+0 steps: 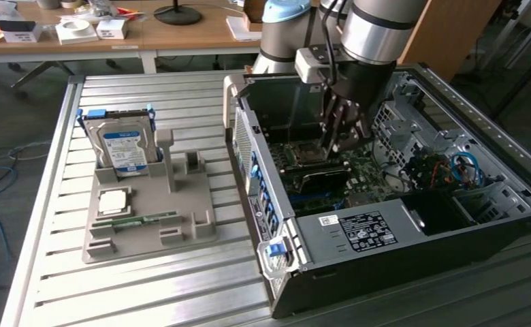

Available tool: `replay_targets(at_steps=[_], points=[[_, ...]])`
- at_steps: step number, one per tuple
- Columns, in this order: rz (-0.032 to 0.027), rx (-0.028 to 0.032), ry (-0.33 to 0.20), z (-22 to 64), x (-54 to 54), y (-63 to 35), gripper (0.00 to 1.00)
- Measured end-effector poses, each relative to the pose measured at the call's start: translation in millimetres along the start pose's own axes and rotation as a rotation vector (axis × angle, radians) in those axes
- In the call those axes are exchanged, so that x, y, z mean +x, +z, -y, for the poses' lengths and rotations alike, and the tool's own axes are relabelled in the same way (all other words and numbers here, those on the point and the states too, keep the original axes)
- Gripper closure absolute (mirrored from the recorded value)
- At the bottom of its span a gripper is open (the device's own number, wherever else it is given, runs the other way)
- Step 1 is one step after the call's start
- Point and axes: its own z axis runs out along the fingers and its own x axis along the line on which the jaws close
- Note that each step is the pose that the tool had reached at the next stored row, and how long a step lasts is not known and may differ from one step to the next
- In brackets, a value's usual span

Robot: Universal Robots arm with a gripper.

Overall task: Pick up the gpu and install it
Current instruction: 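Insert the gpu into the slot, then press down on the gpu until it lock into place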

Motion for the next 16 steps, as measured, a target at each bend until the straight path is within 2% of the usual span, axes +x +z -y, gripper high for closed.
replay_targets(at_steps=[9, 16], points=[[0.0000, 0.0000, 0.000, -0.1, -0.2, -7.1, 0.66], [0.0001, 0.0000, 0.000, -0.1, -0.2, -7.6, 0.66]])
